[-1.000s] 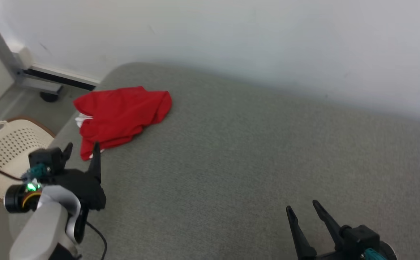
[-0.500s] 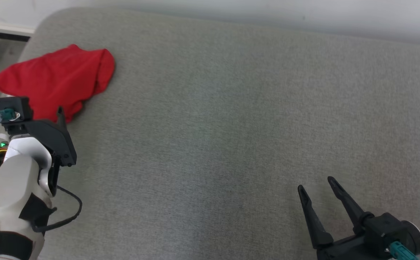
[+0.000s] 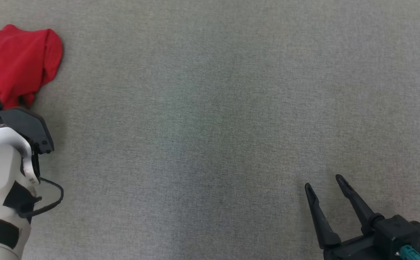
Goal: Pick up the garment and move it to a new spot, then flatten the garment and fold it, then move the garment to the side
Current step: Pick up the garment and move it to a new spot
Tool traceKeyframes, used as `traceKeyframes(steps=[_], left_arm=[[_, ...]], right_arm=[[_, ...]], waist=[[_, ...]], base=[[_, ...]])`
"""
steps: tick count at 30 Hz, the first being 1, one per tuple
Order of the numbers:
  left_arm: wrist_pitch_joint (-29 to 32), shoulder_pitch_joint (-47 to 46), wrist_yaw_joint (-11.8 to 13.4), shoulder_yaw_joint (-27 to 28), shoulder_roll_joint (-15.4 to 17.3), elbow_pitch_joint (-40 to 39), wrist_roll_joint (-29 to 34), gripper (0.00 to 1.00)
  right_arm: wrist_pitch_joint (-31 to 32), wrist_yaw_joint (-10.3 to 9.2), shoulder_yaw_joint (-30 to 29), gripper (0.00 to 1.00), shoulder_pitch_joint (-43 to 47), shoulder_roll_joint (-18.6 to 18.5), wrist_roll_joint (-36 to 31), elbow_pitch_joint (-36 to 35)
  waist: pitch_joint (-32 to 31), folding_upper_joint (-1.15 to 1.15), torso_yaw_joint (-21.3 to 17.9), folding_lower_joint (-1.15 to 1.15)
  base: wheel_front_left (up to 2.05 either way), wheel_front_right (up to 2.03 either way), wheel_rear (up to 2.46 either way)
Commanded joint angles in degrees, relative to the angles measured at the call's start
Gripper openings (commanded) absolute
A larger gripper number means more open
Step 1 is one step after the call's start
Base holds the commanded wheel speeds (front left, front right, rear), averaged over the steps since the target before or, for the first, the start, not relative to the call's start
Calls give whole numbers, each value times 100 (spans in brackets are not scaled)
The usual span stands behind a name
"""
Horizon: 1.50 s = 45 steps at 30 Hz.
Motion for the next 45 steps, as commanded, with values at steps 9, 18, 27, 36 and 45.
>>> traceKeyframes(steps=[9, 18, 27, 36, 45], left_arm=[[-266, 99, -124, -227, -104, 116, 134, 0], [-436, 151, -396, -227, -45, 54, 8, 0], [-621, 43, -896, -260, -657, -411, -253, 0], [-402, 179, -1421, -189, -1566, -1505, -1060, 0], [225, 1078, -986, -1593, -1623, -3954, -2890, 0]], right_arm=[[-62, -14, 53, 100, 5, 80, 26, 213], [-428, -14, 189, 100, -167, 258, 214, 942], [-833, -14, 98, 100, -128, 364, 347, 1488], [-1000, -14, 97, 100, -253, 387, 415, 1690], [-971, -14, 138, 100, -274, 385, 442, 1728]], waist=[[-590, -1, -4, -1], [-1680, -1, -158, -1], [-2665, -1, -342, -1], [-3081, -1, -749, -1], [-3090, -1, -1521, -1]], base=[[0, 0, 0], [0, 0, 0], [0, 0, 0], [0, 0, 0], [0, 0, 0]])
